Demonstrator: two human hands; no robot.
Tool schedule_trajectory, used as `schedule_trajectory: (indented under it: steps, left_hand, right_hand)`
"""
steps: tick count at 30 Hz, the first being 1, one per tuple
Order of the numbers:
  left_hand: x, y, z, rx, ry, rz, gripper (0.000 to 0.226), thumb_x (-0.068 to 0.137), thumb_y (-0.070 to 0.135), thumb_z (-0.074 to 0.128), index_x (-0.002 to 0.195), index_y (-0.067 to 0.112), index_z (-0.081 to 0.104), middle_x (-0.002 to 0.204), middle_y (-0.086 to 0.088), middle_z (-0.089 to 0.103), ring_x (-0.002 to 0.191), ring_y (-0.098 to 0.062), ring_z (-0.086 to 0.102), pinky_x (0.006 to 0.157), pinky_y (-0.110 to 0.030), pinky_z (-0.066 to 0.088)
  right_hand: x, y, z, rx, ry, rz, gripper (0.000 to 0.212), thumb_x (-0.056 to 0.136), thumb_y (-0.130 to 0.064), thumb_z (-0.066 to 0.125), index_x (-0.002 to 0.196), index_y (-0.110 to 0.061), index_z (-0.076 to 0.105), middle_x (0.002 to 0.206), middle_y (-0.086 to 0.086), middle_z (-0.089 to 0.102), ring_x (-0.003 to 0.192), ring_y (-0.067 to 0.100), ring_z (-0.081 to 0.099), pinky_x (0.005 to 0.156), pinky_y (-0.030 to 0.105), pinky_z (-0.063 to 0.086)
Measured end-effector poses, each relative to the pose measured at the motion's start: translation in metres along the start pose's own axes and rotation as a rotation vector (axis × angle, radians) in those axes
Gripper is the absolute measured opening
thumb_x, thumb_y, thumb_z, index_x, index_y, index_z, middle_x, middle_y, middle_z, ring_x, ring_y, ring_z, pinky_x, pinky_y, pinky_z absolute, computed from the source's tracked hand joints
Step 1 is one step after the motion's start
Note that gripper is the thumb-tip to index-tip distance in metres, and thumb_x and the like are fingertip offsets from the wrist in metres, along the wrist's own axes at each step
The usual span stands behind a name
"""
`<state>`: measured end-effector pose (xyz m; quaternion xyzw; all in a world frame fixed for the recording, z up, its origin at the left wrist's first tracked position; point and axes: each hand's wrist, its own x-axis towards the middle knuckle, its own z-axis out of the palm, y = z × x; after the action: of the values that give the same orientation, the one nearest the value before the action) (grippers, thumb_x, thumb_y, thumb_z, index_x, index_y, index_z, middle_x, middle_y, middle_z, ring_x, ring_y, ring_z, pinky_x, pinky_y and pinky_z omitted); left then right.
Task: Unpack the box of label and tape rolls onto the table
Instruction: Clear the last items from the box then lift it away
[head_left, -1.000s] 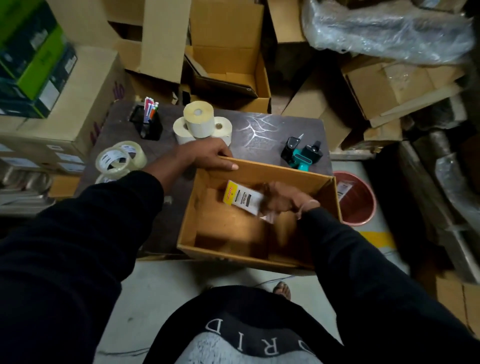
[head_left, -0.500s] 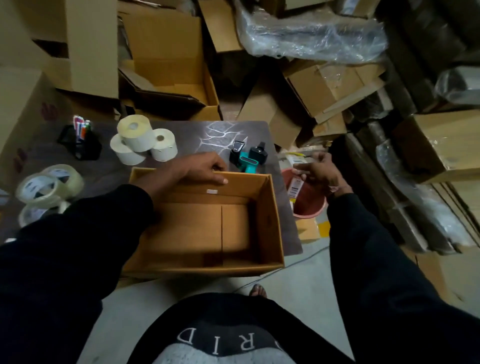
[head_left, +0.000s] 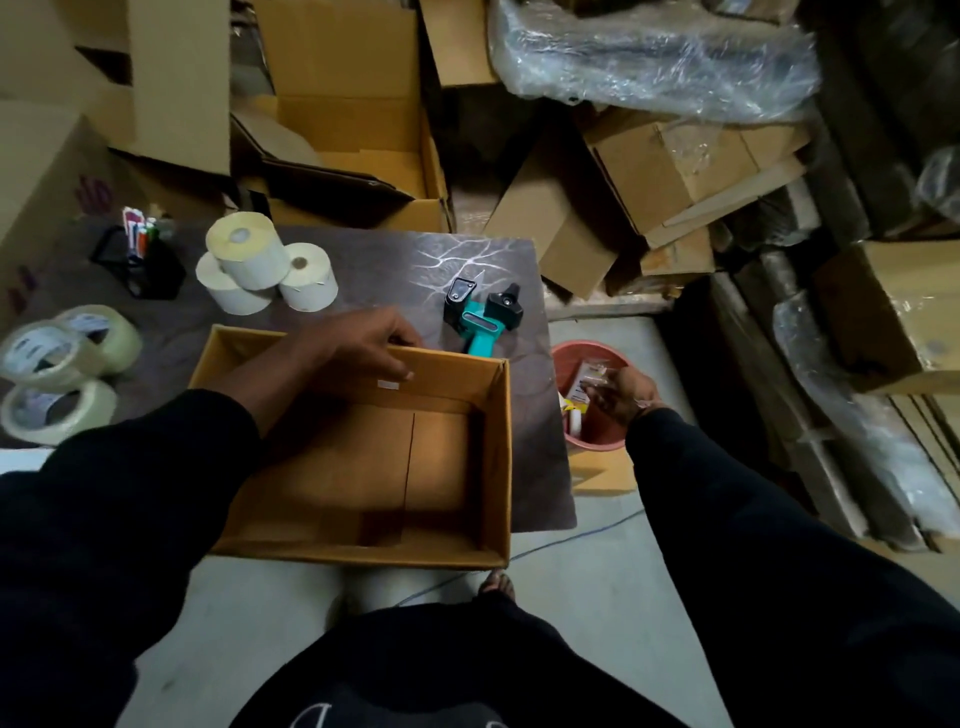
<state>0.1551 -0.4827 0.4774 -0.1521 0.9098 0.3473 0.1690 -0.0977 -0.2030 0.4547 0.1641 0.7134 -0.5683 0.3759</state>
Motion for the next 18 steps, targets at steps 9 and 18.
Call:
schedule_trajectory:
  steps: [9, 18]
  left_hand:
    - [0.004, 0.002, 0.001, 0.041, -0.036, -0.001, 0.025, 0.086, 0.018, 0.079, 0.093, 0.037, 0.065, 0.091, 0.012, 0.069, 0.08, -0.004, 0.066, 0.071, -0.026, 0.047]
    - [-0.019, 0.011, -0.011, 0.217, -0.069, -0.036, 0.033, 0.092, 0.03, 0.071, 0.124, 0.021, 0.069, 0.116, 0.003, 0.071, 0.093, -0.014, 0.065, 0.077, -0.028, 0.047]
  right_hand:
    - [-0.001, 0.005, 0.01, 0.164, -0.019, 0.034, 0.029, 0.107, -0.008, 0.034, 0.131, -0.005, 0.051, 0.113, 0.016, 0.058, 0.091, 0.027, 0.059, 0.085, 0.039, 0.051]
    - [-0.057, 0.009, 0.05, -0.107, -0.266, -0.097, 0.017, 0.099, -0.021, 0.056, 0.086, -0.011, 0.061, 0.078, 0.006, 0.062, 0.085, 0.022, 0.069, 0.1, 0.036, 0.053]
